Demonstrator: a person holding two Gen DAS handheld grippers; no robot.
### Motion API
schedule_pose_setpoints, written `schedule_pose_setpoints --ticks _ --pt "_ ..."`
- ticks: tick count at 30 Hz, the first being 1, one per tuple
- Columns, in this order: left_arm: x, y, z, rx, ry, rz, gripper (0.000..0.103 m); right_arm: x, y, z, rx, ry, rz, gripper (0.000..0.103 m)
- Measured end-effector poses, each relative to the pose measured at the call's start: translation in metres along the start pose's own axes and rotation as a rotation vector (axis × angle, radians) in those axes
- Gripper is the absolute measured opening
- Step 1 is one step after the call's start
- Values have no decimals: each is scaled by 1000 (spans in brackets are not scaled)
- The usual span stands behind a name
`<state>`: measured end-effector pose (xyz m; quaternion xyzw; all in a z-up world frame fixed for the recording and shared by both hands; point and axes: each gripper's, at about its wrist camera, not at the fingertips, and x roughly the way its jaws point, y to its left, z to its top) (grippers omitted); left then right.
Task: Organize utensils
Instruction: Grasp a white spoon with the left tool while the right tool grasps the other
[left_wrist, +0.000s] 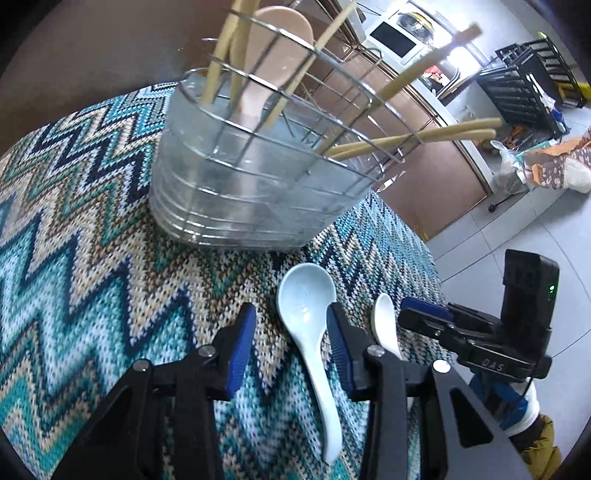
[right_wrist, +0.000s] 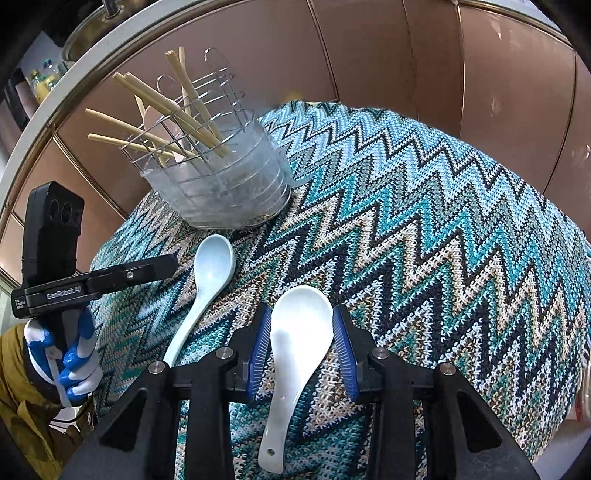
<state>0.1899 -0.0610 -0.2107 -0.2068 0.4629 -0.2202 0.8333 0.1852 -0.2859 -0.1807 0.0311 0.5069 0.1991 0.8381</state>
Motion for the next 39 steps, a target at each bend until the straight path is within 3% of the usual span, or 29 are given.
schedule_pose_setpoints --ticks 12,20,22,25,29,32,39 --pt "30 -5 7 23 42 23 31 14 -7 8 -30 55 20 33" --pt "41 5 11 -42 62 31 11 29 -21 15 -24 104 22 32" --pt "41 6 11 -47 63 37 9 35 -22 16 -31 114 23 29" --pt "40 5 11 -50 56 42 6 39 -22 16 -40 123 16 14" --pt "32 4 4 -53 47 38 5 38 -11 14 -59 117 -1 5" --pt "21 3 -1 -54 34 35 5 31 2 12 -80 100 -28 5" --pt "-45 -7 2 24 -55 43 5 -11 43 5 -115 -3 -102 5"
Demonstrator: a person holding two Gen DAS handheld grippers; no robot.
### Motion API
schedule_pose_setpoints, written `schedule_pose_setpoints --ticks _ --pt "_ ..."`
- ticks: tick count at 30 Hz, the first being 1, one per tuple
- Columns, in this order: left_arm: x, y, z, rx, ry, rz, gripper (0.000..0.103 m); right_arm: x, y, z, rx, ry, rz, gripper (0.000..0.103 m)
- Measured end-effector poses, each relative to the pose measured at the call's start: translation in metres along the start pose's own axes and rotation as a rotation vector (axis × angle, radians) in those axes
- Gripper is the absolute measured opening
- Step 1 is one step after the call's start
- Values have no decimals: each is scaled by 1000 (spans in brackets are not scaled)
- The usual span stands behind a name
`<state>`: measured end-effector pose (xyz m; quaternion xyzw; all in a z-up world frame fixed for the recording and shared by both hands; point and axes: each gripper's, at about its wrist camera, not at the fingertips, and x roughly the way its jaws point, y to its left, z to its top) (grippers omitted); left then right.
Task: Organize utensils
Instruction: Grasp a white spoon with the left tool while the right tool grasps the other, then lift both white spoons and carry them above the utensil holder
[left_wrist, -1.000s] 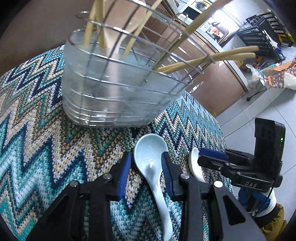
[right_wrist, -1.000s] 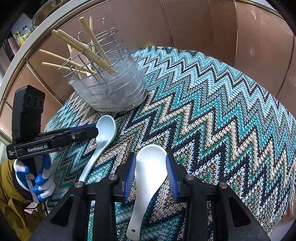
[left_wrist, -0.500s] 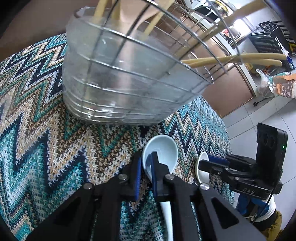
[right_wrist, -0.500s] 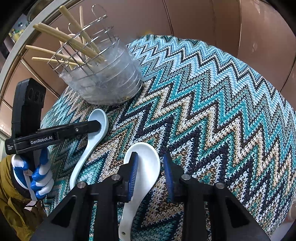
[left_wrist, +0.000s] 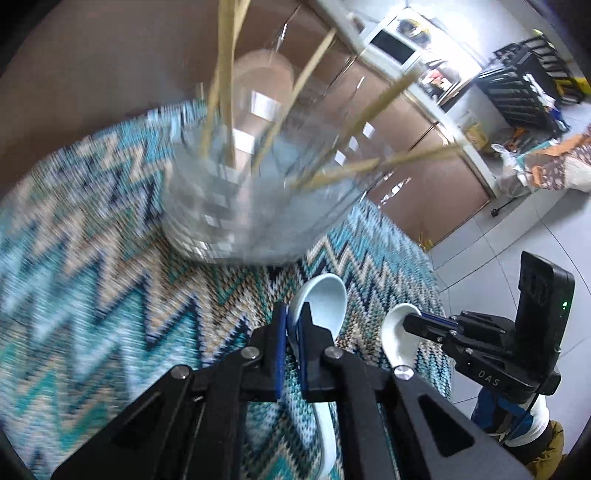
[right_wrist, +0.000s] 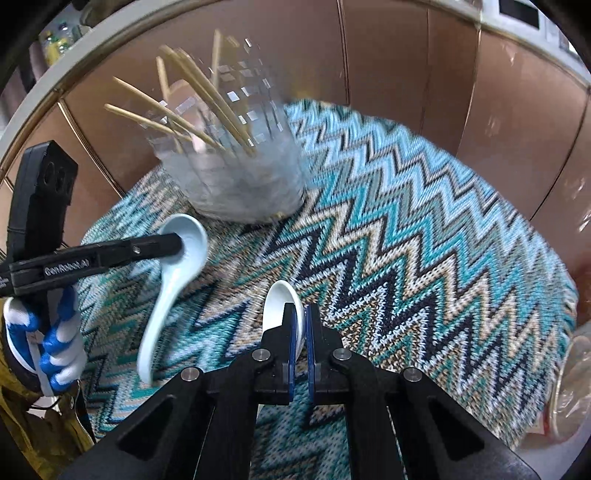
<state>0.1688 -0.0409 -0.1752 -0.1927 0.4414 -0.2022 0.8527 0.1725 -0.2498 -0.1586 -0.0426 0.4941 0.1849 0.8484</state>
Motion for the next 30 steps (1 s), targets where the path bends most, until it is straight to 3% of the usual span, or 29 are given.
schedule_pose_setpoints --ticks 6,13,22,30 --pt "-80 -2 21 83 -127 26 5 -51 21 -5 9 -125 -42 5" --pt "-147 10 41 107 -248 46 5 -98 30 -12 12 -220 -83 5" --pt "-196 9 63 116 -349 51 5 -142 54 -7 9 -324 -137 5" --pt "-215 7 75 116 -402 47 5 -161 74 12 2 -418 -120 5"
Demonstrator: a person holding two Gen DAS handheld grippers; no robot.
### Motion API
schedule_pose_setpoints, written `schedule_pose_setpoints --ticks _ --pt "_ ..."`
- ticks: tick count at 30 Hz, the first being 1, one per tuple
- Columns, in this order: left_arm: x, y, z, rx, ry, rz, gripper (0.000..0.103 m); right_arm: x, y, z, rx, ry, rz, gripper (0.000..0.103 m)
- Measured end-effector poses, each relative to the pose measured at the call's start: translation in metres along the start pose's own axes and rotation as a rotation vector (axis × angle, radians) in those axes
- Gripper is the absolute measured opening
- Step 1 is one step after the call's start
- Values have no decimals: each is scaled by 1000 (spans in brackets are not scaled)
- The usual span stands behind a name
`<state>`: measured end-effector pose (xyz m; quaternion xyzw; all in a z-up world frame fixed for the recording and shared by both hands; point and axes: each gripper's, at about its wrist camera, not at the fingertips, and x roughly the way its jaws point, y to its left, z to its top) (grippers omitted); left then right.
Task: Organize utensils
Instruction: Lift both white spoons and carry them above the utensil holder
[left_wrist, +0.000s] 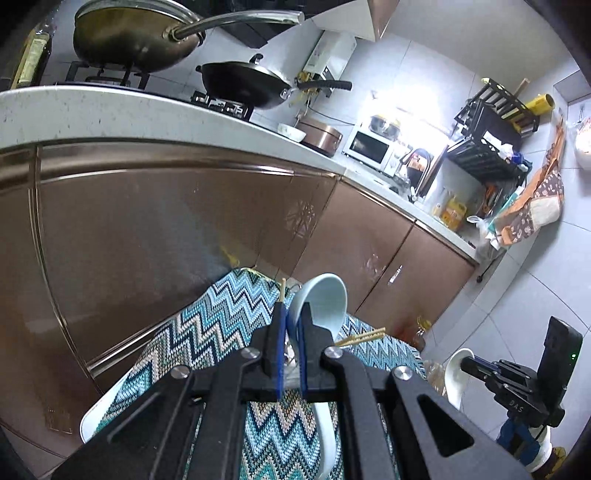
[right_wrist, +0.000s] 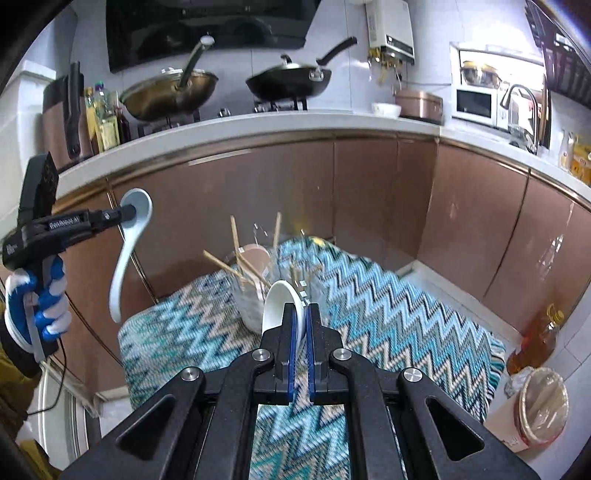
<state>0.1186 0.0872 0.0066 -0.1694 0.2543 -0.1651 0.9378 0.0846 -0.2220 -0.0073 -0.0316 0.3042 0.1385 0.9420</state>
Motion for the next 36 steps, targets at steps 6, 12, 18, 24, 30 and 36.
schedule_pose_setpoints --ticks 6,12,18,24,30,36 --pt "3 -6 7 -1 -23 -5 5 5 15 16 -5 -49 32 5" --pt "16 -16 12 2 -50 -11 5 14 19 33 6 -107 56 5" --pt "38 -30 17 12 -97 -8 5 26 17 52 22 -190 46 5" --pt "69 -49 22 23 -169 32 5 48 12 70 22 -282 1 5" --pt "99 -70 19 44 -313 153 5 76 6 77 8 -355 -80 5" --pt "130 -77 -3 60 -405 268 5 109 2 76 2 -387 -128 5"
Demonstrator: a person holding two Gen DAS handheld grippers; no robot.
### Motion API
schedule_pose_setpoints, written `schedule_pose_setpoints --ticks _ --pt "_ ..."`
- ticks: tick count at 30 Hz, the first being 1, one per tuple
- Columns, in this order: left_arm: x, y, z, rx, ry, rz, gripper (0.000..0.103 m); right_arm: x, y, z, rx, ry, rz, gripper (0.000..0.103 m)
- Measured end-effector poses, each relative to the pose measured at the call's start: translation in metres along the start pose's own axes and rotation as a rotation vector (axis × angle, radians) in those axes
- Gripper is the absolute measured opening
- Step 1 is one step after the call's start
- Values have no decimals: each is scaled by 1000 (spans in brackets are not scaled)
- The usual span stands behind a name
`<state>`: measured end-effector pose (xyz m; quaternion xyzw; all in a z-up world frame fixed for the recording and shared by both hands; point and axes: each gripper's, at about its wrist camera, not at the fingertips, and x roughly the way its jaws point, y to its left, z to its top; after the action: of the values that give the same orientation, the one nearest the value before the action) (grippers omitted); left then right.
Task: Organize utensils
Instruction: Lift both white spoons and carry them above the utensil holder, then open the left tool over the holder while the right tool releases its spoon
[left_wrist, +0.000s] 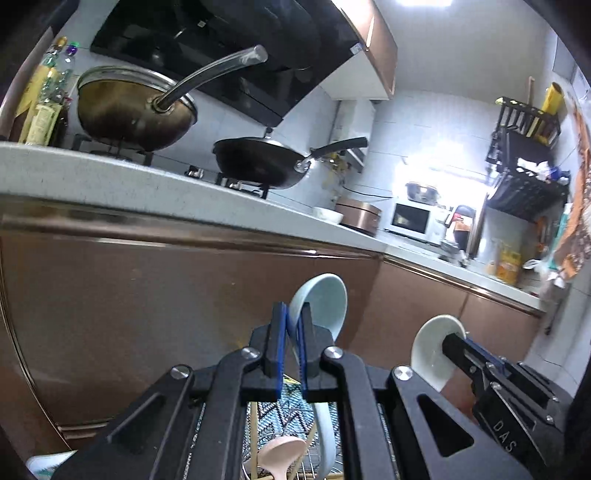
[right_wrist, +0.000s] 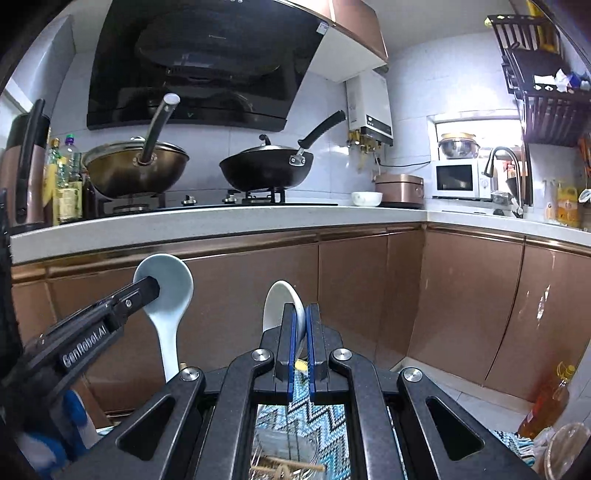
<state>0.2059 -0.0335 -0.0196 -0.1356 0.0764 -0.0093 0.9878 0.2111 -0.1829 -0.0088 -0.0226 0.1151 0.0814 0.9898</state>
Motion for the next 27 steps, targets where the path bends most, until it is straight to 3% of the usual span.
schedule_pose_setpoints --ticks 6,13,16,21,27 --pt "17 0 -37 -4 -26 74 5 15 -1 -23 -10 -14 -31 7" --pt "28 6 -76 -47 9 73 8 25 1 -61 -25 41 -31 9" --pt "22 6 -77 -49 6 41 19 19 2 -66 -26 51 -21 11" --pt "16 10 -70 -59 57 1 24 4 -4 -62 6 57 -29 16" --pt "-22 18 -43 -75 84 -47 37 -32 -12 -53 29 69 -60 21"
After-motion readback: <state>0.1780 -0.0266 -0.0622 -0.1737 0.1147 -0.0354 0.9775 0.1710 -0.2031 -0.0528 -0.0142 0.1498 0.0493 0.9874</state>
